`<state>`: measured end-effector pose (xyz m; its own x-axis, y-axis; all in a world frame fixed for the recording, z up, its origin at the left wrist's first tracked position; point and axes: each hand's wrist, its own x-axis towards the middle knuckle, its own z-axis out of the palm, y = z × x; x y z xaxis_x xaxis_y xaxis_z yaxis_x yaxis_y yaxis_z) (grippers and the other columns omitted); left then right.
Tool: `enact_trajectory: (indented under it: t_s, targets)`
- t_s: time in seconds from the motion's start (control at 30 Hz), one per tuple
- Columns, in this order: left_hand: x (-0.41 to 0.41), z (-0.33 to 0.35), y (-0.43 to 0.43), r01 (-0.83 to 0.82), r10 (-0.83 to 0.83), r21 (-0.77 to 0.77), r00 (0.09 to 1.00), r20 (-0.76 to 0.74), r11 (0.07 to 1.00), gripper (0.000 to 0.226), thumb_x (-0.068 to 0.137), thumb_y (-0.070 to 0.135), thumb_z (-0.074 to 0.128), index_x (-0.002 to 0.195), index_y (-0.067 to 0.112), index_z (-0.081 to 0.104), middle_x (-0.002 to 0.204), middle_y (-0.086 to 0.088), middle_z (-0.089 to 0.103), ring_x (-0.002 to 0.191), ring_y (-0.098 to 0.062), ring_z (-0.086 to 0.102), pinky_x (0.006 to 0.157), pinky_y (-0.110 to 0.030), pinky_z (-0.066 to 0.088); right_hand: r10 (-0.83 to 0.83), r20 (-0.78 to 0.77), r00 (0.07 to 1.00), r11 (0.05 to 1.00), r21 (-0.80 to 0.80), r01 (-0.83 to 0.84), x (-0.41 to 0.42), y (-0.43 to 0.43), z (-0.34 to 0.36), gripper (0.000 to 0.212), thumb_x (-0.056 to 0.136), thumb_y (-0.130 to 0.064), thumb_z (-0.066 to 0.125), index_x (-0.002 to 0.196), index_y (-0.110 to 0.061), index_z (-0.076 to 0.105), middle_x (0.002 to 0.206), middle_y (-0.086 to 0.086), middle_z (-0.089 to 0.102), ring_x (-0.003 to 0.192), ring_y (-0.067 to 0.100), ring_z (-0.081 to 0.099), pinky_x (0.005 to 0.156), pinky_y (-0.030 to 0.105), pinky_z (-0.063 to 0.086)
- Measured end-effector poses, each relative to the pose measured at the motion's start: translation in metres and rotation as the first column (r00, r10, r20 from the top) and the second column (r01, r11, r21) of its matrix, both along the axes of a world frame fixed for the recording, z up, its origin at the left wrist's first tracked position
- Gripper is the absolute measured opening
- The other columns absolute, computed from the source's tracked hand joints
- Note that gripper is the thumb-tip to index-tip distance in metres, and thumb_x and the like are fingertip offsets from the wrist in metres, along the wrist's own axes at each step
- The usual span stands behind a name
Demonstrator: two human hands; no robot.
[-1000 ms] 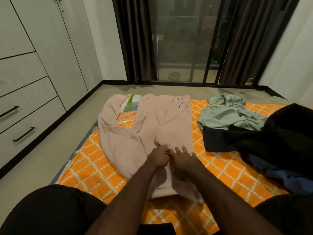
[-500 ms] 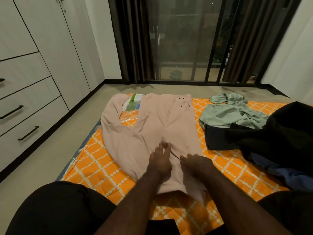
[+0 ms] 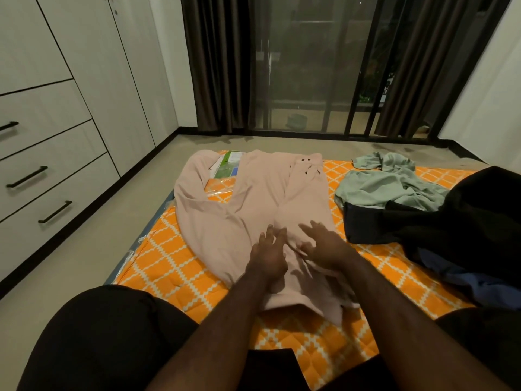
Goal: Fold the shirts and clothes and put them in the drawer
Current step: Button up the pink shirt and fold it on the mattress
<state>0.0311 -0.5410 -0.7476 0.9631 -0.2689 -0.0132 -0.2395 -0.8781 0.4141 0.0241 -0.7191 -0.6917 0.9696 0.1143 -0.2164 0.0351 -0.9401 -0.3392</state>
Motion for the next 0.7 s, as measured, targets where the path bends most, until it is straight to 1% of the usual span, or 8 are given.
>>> enact_trajectory:
  t_s: [0.1,0.2,0.27,0.33,0.43,0.57,0.6,0.7]
  targets:
    - [0.004,-0.002,-0.003,0.003,-0.003,0.015,0.999,0.033,1.000,0.069,0.104,0.020,0.044,0.162,0.028,0.009,0.170,-0.010,0.002,0.154,-0.037,0.012,0.121,-0.049,0.023,-0.093,0.228,0.969,0.994,0.074,0.078,0.007,-0.006,0.008,0.060,0.108,-0.043,0.040,0.163,-0.026,0.023,0.172,0.004,0.008,0.159,0.023,0.000,0.126,0.046,0.014]
    - [0.001,-0.004,-0.008,0.032,-0.033,0.018,0.999,0.015,0.999,0.071,0.103,0.017,0.045,0.162,0.030,0.008,0.171,-0.006,-0.001,0.155,-0.037,0.008,0.122,-0.052,0.019,-0.018,0.282,0.959,0.998,-0.046,0.033,0.006,-0.004,-0.003,0.060,0.109,-0.044,0.035,0.164,-0.029,0.017,0.172,0.004,0.003,0.159,0.025,-0.006,0.125,0.047,0.008]
    - [-0.004,-0.007,-0.010,0.055,-0.055,0.035,0.998,0.008,0.998,0.075,0.102,0.017,0.048,0.162,0.033,0.003,0.171,-0.004,-0.006,0.156,-0.036,0.003,0.123,-0.054,0.016,0.000,0.217,0.976,0.995,-0.097,0.022,0.006,-0.003,-0.020,0.061,0.108,-0.050,0.030,0.164,-0.034,0.010,0.173,0.003,-0.004,0.158,0.025,-0.011,0.125,0.049,0.002]
    - [-0.009,-0.012,-0.008,0.074,-0.075,0.061,0.997,0.014,0.995,0.076,0.102,0.020,0.047,0.161,0.033,0.001,0.170,-0.005,-0.008,0.155,-0.037,0.003,0.123,-0.054,0.014,-0.031,0.080,0.996,0.993,-0.114,0.040,0.002,-0.004,-0.040,0.063,0.107,-0.055,0.026,0.163,-0.038,0.004,0.172,0.002,-0.009,0.157,0.026,-0.015,0.124,0.052,-0.001]
    - [-0.008,-0.018,-0.006,0.075,-0.077,0.085,0.997,0.019,0.993,0.069,0.102,0.028,0.043,0.161,0.032,0.006,0.170,-0.011,0.001,0.153,-0.038,0.012,0.123,-0.053,0.015,-0.071,-0.114,0.991,0.996,-0.070,0.063,-0.001,-0.007,-0.059,0.066,0.106,-0.060,0.022,0.163,-0.038,-0.001,0.172,0.005,-0.011,0.158,0.030,-0.012,0.124,0.054,0.000]
    - [-0.004,-0.016,-0.011,0.076,-0.079,0.060,0.996,0.051,0.995,0.062,0.103,0.032,0.040,0.158,0.034,0.011,0.169,-0.009,0.011,0.152,-0.037,0.018,0.122,-0.056,0.018,-0.098,-0.112,0.989,0.992,0.071,0.106,0.018,-0.011,-0.038,0.086,0.095,-0.081,0.021,0.164,-0.032,0.004,0.172,0.008,-0.005,0.158,0.032,-0.008,0.125,0.056,0.003]
    - [-0.005,-0.015,-0.012,0.068,-0.069,0.045,0.997,0.035,0.997,0.061,0.105,0.033,0.038,0.159,0.037,0.009,0.169,-0.008,0.010,0.153,-0.037,0.015,0.122,-0.056,0.015,-0.086,-0.109,0.990,0.995,0.033,0.090,0.020,-0.012,-0.033,0.084,0.096,-0.079,0.026,0.164,-0.035,0.003,0.172,0.007,-0.006,0.158,0.031,-0.009,0.125,0.056,0.004]
    - [-0.003,-0.012,-0.015,0.037,-0.036,0.029,0.999,-0.030,0.999,0.059,0.108,0.036,0.033,0.159,0.045,0.005,0.170,-0.006,0.009,0.154,-0.038,0.009,0.123,-0.055,0.008,-0.003,-0.136,0.991,0.991,-0.136,-0.016,0.012,-0.009,-0.034,0.078,0.103,-0.053,0.046,0.163,-0.037,-0.001,0.171,0.006,-0.013,0.157,0.031,-0.012,0.124,0.055,0.004]
